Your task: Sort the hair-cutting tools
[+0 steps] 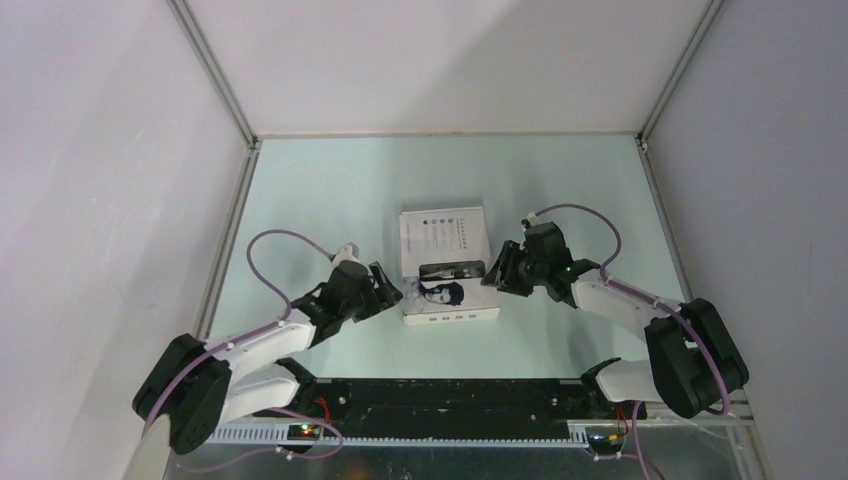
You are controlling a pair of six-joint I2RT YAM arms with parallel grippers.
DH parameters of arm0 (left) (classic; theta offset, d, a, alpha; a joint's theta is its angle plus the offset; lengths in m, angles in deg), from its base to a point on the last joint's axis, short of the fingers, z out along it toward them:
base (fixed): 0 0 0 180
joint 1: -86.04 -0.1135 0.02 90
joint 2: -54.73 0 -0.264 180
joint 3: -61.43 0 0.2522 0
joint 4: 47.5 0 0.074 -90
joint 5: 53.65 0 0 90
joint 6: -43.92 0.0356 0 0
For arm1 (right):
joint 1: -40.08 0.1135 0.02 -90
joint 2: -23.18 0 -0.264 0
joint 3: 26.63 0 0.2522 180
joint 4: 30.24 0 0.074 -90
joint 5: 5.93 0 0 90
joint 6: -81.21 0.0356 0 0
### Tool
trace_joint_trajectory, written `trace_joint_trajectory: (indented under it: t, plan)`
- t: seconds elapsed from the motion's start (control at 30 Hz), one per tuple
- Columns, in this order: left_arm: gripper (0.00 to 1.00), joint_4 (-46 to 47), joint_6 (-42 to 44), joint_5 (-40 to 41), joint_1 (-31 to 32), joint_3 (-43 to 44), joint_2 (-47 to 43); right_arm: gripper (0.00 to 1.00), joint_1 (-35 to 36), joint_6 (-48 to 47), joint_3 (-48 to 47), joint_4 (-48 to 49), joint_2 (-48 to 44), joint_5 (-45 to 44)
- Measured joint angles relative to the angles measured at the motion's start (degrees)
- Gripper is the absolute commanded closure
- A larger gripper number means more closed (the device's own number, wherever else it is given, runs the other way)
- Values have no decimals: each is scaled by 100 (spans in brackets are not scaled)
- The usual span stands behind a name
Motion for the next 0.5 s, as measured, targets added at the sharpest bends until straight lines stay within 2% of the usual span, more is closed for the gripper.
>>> trace_joint_trajectory:
  t: [0.33,0.5]
  plan:
    - [24,-304,52,-186,20,-20,-181,50,26,20,0,-72,-20,-61]
    - [24,-1001,122,-269,116,-90,-739,48,79,31,0,-155,-50,-79]
